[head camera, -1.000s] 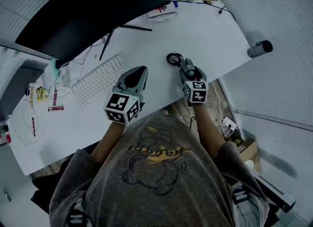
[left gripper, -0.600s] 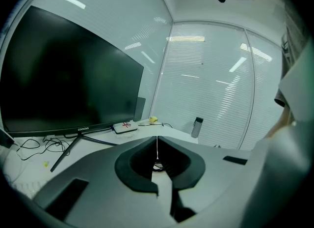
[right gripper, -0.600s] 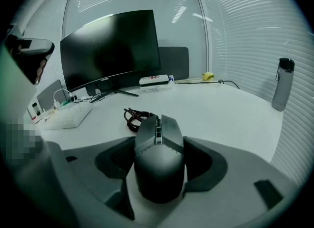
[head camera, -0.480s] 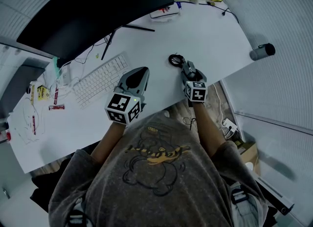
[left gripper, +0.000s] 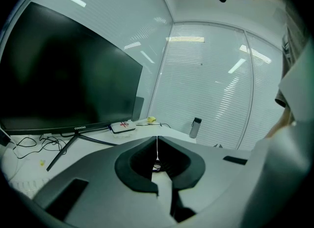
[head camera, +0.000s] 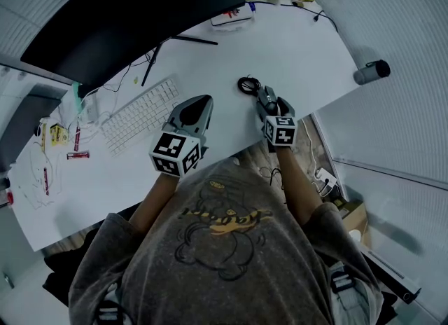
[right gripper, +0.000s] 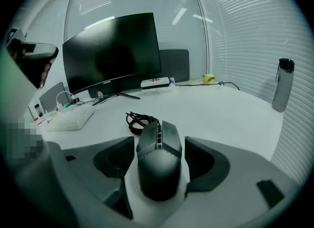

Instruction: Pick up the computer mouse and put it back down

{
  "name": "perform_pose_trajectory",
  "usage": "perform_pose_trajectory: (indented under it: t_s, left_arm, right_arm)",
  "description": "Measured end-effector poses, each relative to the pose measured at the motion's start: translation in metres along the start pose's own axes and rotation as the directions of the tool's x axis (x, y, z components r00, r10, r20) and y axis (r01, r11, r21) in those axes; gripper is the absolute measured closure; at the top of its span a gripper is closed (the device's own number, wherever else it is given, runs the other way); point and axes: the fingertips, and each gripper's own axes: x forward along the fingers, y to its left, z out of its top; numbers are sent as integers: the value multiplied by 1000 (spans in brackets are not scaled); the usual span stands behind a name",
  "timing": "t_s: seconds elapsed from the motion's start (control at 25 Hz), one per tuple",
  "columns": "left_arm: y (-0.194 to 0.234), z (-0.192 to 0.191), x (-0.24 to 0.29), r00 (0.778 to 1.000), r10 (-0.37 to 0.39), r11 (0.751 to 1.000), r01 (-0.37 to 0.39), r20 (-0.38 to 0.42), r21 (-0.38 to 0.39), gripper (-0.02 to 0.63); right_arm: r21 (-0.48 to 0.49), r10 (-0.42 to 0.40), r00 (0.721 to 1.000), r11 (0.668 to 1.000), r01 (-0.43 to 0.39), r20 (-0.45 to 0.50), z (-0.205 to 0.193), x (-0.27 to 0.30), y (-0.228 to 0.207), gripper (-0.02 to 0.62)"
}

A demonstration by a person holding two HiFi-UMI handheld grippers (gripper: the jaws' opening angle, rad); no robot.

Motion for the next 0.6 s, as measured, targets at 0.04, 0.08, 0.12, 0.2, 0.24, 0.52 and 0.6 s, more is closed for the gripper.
perform_pose_trajectory:
  t_s: [0.04, 0.08, 0.12, 0.2, 0.24, 0.52, 0.6]
  left_arm:
    - [-1, 0, 1, 1000, -3, 1000, 3, 0, 0, 586]
    - [-2, -1, 1, 1000, -6, 1000, 6, 0, 0, 586]
    - [-2, -1, 2, 1000, -10, 1000, 10, 1, 0, 586]
    - [-5, -1, 4, 1000, -17, 1000, 17, 4, -1, 586]
    - [-7, -1, 5, 1000, -20, 1000, 20, 4, -3, 586]
    - [-25, 1, 10, 998, -62, 998, 62, 12, 7, 586]
    - [-30, 1, 9, 997, -72, 997, 72, 11, 12, 586]
  right_arm:
    - [2, 2, 1000, 1000, -2, 12, 4, -4, 0, 270]
    - [3, 5, 1000, 1000, -5, 28, 10, -8, 0, 270]
    - [3, 9, 999, 1000, -9, 46, 16, -13, 0, 270]
    - [1, 19, 996, 1000, -19, 90, 31, -26, 2, 275]
    - [1, 25, 993, 1000, -26, 116, 38, -34, 4, 278]
    - [-1, 65, 955, 998, -68, 289, 86, -103, 16, 293]
    - [4, 76, 943, 997, -81, 325, 95, -120, 20, 295]
